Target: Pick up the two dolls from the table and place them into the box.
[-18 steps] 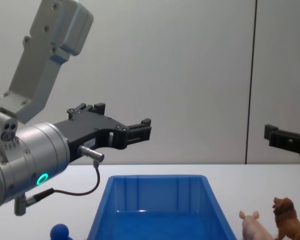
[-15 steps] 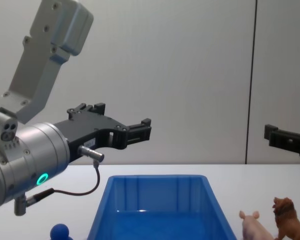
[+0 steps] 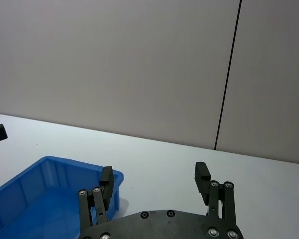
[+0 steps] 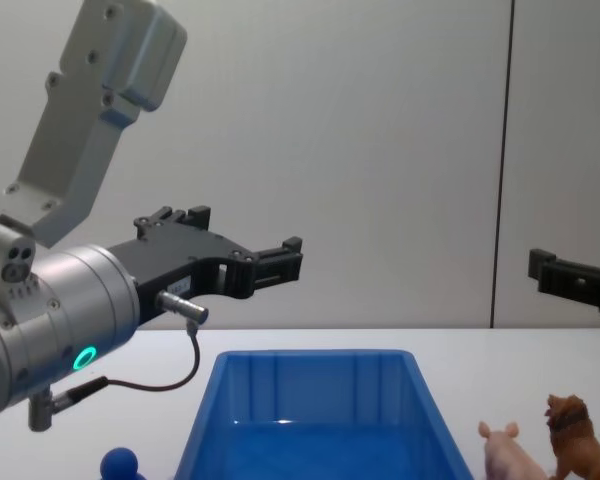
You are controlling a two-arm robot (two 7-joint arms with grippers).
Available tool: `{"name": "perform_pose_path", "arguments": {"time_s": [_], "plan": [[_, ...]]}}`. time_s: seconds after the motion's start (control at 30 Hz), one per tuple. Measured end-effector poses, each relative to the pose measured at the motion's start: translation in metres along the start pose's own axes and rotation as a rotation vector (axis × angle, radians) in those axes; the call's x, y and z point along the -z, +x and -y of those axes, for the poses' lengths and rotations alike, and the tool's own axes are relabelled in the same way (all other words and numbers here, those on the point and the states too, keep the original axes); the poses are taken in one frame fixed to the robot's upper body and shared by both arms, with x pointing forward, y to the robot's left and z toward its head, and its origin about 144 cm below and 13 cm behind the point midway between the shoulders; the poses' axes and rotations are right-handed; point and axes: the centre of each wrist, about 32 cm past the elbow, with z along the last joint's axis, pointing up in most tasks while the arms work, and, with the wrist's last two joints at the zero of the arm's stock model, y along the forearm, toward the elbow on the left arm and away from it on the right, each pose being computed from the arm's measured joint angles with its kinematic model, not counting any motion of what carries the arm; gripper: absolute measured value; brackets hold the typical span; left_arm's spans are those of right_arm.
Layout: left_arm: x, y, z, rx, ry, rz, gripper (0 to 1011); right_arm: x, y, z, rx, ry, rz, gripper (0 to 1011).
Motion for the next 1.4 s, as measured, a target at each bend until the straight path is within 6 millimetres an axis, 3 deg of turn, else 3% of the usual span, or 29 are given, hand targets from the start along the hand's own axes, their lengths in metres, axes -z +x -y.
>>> {"name": "perform_pose_path", "arguments": {"time_s": [1.4], "plan": [[0.0000,0.0000,0.0000,0.000,0.000,0.000,1001,-0.0001,0.0001,-0.0001,0.000,0.000,0.000,1001]]}}
